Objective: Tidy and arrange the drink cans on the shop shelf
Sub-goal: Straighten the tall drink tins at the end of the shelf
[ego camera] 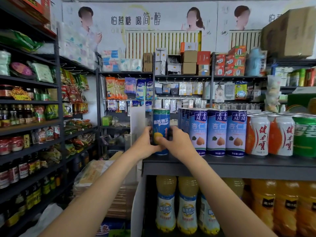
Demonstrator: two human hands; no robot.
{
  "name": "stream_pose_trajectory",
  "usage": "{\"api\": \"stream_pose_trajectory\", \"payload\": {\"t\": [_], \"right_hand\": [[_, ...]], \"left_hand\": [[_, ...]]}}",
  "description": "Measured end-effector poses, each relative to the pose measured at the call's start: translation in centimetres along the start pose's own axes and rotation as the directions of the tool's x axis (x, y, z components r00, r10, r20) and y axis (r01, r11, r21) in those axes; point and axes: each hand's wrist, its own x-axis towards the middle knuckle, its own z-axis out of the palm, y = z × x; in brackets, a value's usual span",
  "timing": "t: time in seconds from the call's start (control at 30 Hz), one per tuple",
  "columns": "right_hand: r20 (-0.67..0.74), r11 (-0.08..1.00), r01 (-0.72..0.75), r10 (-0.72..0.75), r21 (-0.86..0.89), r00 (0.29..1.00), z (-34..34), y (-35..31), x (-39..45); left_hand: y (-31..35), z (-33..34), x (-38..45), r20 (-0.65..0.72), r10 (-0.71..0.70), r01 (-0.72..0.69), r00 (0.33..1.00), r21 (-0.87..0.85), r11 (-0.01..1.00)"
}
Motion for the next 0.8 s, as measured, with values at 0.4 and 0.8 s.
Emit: {"api": "stream_pose_trajectory", "payload": {"t": [0.4,0.8], "right_hand": [[0.000,1.000,-0.029,0.029,0.005,1.000,-0.2,0.8,0.7],[0.248,0.967,-0.173,0.125,0.186,0.961,1.4,2.4,2.8]], "left_hand": [[-0.4,-1.8,2.0,-0.093,-0.141,0.117,0.986,-0.231,0.966],[-1.5,-0.6,4.0,0.012,-0.103,0.103,0.995,-0.056,0.993]]}}
